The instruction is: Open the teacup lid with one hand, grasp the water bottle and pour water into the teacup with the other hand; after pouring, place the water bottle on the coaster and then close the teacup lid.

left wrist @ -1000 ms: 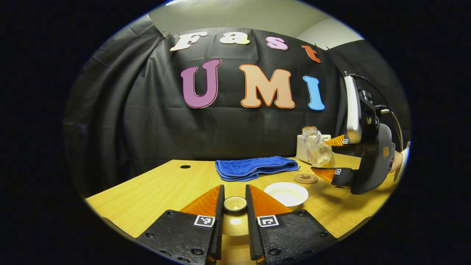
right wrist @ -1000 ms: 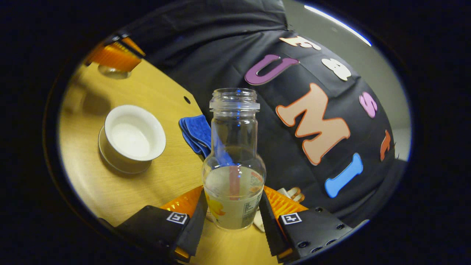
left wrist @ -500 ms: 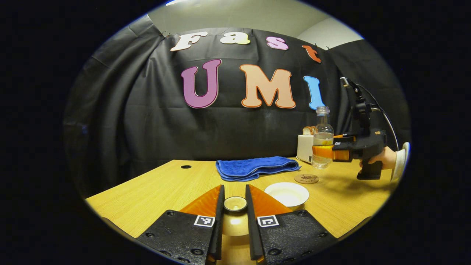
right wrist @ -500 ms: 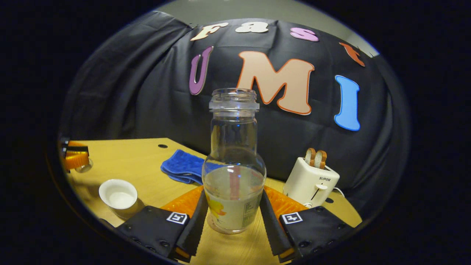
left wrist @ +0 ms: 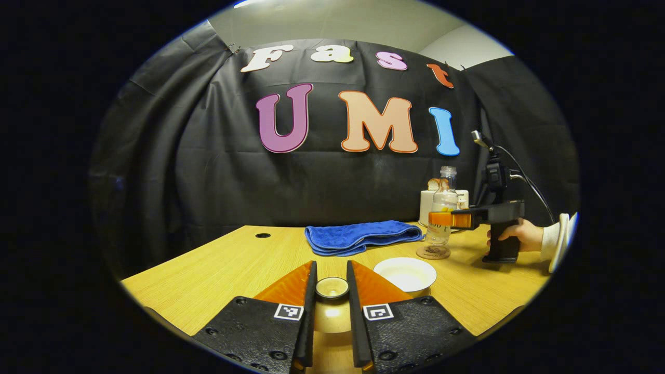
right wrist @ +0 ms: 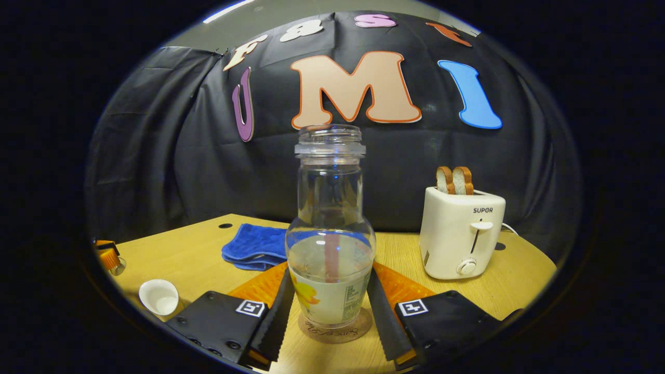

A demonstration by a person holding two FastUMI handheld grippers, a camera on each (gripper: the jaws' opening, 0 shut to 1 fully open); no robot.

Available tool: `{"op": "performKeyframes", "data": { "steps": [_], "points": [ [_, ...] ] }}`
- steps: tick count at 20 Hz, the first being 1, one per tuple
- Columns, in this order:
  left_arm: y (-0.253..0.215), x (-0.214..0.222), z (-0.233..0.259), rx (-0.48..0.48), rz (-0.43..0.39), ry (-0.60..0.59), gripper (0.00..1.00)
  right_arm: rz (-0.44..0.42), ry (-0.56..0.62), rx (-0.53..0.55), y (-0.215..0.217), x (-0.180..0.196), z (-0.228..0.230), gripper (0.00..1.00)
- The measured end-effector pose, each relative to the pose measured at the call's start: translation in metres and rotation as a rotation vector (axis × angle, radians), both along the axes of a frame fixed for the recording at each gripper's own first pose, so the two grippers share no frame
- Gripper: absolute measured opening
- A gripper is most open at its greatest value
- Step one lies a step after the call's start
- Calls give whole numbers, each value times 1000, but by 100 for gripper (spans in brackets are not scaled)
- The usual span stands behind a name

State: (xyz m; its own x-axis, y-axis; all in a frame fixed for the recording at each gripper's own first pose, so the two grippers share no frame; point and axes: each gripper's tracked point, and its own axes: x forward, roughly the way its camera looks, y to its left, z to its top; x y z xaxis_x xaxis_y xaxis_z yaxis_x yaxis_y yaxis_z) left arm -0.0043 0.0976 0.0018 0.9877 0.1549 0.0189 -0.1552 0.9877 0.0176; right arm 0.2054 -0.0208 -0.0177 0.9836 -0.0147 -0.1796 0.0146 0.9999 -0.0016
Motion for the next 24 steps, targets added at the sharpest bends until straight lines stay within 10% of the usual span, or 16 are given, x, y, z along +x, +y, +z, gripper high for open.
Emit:
{"op": "performKeyframes", "data": {
  "steps": [24],
  "points": [
    [1, 2, -1, -3, 2, 4, 28, -1, 71, -29, -1, -7, -23, 93]
  ]
}}
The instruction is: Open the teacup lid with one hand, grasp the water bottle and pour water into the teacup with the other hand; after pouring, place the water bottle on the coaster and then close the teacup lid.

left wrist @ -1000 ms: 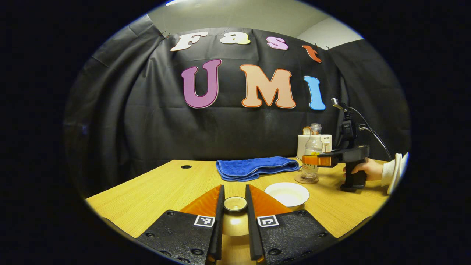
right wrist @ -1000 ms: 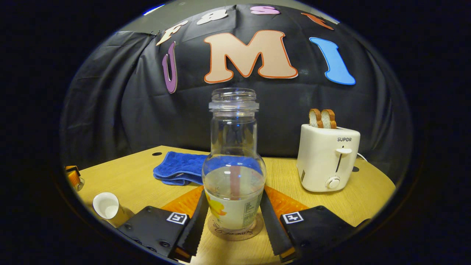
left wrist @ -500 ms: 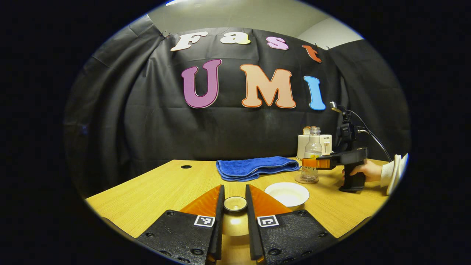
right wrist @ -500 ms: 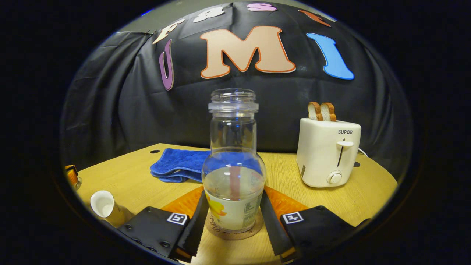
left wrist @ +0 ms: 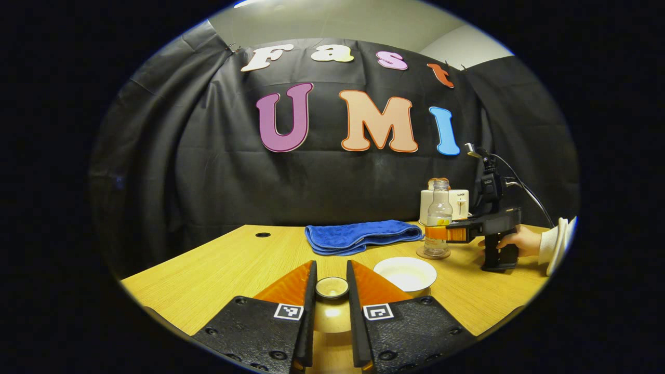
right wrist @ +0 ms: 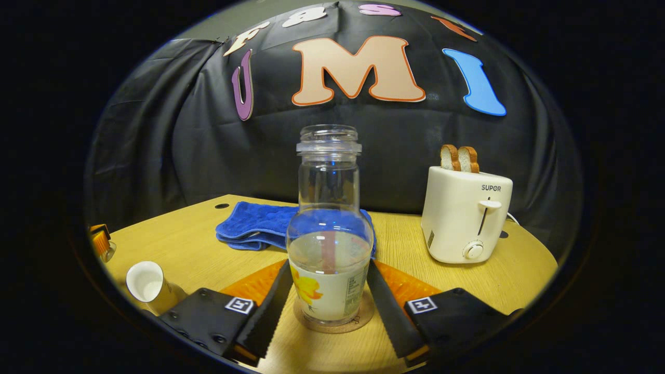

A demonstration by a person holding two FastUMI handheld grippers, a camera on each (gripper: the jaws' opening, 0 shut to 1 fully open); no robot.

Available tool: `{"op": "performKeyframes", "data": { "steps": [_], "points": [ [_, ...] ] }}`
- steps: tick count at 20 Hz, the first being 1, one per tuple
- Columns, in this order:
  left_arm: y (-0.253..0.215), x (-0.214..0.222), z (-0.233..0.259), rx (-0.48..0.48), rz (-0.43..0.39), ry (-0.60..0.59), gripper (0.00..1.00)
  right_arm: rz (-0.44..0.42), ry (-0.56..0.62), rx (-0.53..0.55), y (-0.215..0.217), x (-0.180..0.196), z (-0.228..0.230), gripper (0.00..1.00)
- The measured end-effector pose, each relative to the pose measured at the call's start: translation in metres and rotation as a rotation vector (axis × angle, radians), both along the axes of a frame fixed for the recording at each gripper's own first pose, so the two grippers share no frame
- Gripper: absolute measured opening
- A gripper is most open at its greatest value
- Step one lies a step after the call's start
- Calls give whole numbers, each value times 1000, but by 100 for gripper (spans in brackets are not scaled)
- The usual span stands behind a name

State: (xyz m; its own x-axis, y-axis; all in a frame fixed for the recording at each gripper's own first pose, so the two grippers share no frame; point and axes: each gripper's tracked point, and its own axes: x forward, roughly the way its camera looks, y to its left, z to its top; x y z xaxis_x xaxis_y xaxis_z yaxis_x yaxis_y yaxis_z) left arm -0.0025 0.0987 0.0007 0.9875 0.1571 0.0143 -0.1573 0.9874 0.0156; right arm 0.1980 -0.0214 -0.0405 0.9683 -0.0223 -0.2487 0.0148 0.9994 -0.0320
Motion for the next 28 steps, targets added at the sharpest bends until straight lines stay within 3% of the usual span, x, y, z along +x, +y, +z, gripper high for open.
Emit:
{"op": "performKeyframes", "data": {
  "steps": [7, 10, 13, 15, 16, 17, 20, 23, 24, 25, 28],
  "points": [
    [-5, 6, 0, -1, -12, 1, 28, -8, -30, -44, -6, -28, 8, 95],
    [-13, 14, 0, -2, -35, 0, 27, -4, -53, -30, -8, -45, 12, 92],
    [-23, 26, 0, -2, -64, 3, 28, -10, -76, 13, -12, -64, 17, 95],
    [-30, 36, 0, -3, -89, 3, 27, -20, -111, 24, -17, -76, 24, 99],
    [-36, 40, -1, -3, -106, 5, 28, -19, -130, 18, -18, -82, 27, 92],
    [-41, 43, -1, -4, -123, 6, 28, -17, -144, 16, -19, -87, 30, 95],
    [-56, 53, -1, -3, -180, 7, 28, -11, -182, 23, -20, -107, 37, 92],
    [-71, 61, -1, -4, -234, 6, 28, -13, -245, 21, -22, -126, 49, 95],
    [-76, 62, -1, -3, -249, 7, 28, -13, -236, 22, -22, -130, 45, 99],
    [-79, 65, 0, -2, -258, 7, 28, -6, -237, 24, -21, -135, 45, 95],
    [-85, 70, -1, -1, -278, 11, 28, 7, -238, 26, -19, -146, 47, 95]
  ]
}}
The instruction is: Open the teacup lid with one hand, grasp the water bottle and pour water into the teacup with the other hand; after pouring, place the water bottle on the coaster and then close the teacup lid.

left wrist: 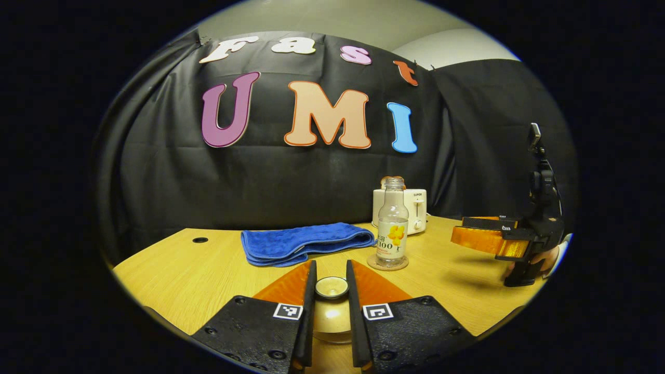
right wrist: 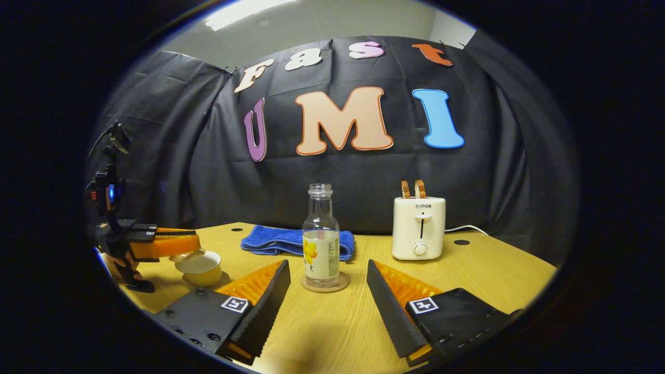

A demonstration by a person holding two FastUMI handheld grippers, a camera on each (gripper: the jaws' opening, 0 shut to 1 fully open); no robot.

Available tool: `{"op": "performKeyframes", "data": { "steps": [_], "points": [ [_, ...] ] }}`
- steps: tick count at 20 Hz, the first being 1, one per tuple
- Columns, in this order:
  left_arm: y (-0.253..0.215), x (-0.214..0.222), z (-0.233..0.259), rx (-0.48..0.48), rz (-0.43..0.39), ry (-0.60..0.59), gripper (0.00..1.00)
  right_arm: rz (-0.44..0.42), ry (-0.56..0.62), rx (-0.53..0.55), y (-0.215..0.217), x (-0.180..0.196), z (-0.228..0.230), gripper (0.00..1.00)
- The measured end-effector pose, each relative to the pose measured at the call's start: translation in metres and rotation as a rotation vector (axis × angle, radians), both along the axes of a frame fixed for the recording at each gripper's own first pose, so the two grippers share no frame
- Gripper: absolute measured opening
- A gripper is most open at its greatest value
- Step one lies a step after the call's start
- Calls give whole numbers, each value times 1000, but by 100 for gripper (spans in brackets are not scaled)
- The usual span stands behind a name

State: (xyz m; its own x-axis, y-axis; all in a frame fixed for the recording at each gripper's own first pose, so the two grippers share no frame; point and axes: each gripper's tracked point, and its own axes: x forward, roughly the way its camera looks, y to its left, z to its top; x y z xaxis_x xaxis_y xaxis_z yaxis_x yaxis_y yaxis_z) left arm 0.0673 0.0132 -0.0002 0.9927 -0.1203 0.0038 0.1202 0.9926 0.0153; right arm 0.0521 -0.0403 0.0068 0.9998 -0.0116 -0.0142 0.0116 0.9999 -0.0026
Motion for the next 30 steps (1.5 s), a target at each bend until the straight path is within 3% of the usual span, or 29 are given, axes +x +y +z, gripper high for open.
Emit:
{"op": "performKeyframes", "data": {
  "steps": [2, 3, 4, 6, 11, 12, 15, 17, 18, 22, 24, 26, 27, 29, 30],
  "points": [
    [-6, 4, -1, 7, -17, 11, 28, 6, -1, 0, 1, -5, 0, 95],
    [-8, 6, -3, 13, -26, 20, 27, 11, 0, 1, 2, -7, 0, 91],
    [-11, 8, -6, 23, -36, 36, 27, 13, -2, 1, 3, -9, 1, 95],
    [-12, 11, -11, 39, -37, 65, 28, 17, 0, 1, 3, -12, 1, 95],
    [-7, 13, -11, 40, -10, 80, 28, 22, 0, 2, 4, -13, 1, 95],
    [-6, 12, -12, 39, 0, 83, 28, 22, 0, 2, 4, -14, 1, 92],
    [-5, 15, -16, 51, 18, 109, 29, 22, 0, 2, 4, -13, 2, 95],
    [-5, 15, -17, 57, 22, 119, 29, 22, 0, 2, 4, -13, 2, 91],
    [-4, 15, -18, 57, 24, 119, 30, 22, 0, 2, 4, -13, 1, 95],
    [-2, 13, -16, 45, 31, 105, 35, 16, 0, 2, 2, -14, 2, 95],
    [2, 9, -12, 27, 47, 84, 45, 12, 0, 2, 2, -13, 2, 92],
    [4, 5, -9, 9, 61, 69, 56, 1, -1, 1, 0, -13, 2, 95],
    [4, 3, -9, 3, 66, 68, 55, -4, 0, 1, -1, -13, 3, 95],
    [5, -2, -8, 3, 76, 64, 64, -13, -1, 0, -3, -13, 3, 95],
    [7, -6, -8, 5, 83, 59, 74, -18, -1, 0, -4, -13, 2, 95]
  ]
}}
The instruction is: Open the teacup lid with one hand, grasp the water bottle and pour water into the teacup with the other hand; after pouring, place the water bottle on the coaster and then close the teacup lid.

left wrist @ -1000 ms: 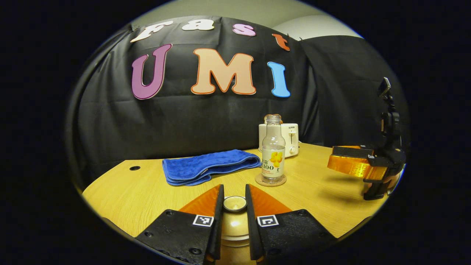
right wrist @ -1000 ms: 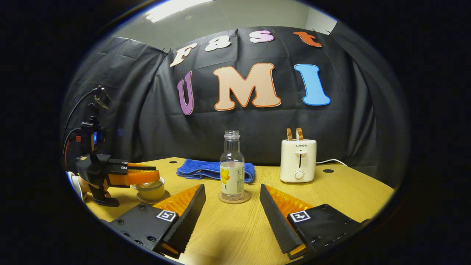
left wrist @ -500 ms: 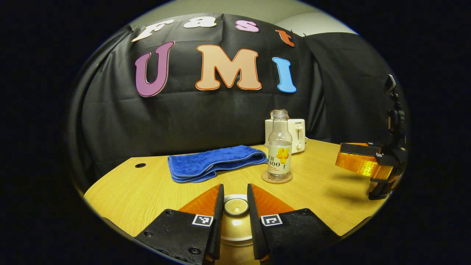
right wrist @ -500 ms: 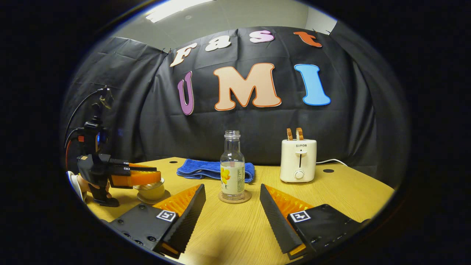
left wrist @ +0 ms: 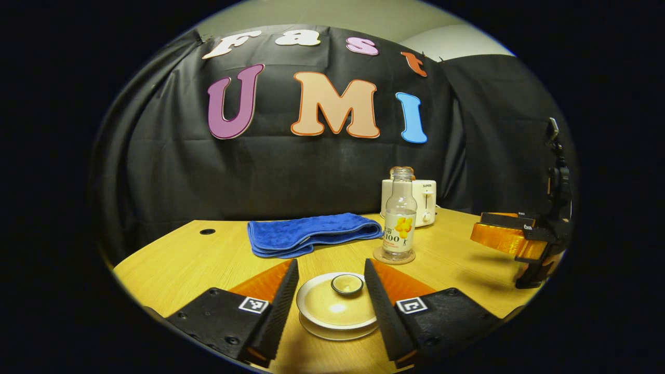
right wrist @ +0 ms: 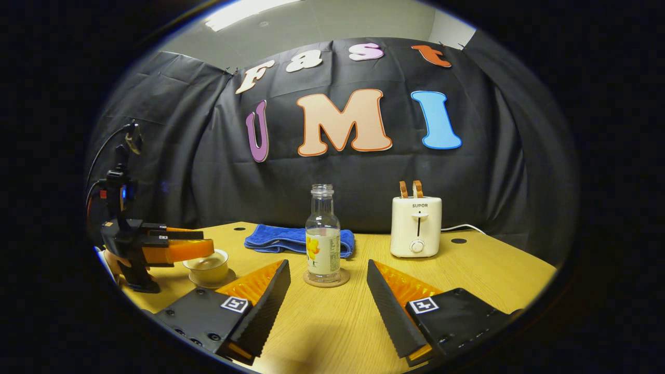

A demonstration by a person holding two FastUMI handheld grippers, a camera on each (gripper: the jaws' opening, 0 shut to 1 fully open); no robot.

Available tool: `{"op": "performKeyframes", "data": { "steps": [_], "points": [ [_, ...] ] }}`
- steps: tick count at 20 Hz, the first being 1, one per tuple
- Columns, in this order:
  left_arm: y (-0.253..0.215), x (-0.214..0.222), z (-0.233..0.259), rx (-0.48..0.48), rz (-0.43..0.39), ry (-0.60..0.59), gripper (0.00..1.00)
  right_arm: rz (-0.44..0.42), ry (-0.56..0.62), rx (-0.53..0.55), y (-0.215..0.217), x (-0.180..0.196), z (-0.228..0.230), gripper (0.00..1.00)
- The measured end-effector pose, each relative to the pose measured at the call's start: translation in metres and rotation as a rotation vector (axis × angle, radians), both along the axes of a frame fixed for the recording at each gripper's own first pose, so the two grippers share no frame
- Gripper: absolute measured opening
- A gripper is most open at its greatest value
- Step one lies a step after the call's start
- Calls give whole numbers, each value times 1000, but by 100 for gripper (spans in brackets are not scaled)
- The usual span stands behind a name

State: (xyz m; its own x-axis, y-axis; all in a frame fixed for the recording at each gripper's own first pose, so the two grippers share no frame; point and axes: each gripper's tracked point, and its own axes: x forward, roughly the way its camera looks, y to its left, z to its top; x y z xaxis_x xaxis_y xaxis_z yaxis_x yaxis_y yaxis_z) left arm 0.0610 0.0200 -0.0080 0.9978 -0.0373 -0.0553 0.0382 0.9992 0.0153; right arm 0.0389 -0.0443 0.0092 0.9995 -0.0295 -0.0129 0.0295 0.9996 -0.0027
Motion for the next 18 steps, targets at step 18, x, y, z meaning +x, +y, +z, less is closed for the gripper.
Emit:
{"op": "performKeyframes", "data": {
  "steps": [18],
  "points": [
    [82, -62, 10, 14, 341, -72, 94, -170, -9, -10, -31, -6, 3, 92]
  ]
}}
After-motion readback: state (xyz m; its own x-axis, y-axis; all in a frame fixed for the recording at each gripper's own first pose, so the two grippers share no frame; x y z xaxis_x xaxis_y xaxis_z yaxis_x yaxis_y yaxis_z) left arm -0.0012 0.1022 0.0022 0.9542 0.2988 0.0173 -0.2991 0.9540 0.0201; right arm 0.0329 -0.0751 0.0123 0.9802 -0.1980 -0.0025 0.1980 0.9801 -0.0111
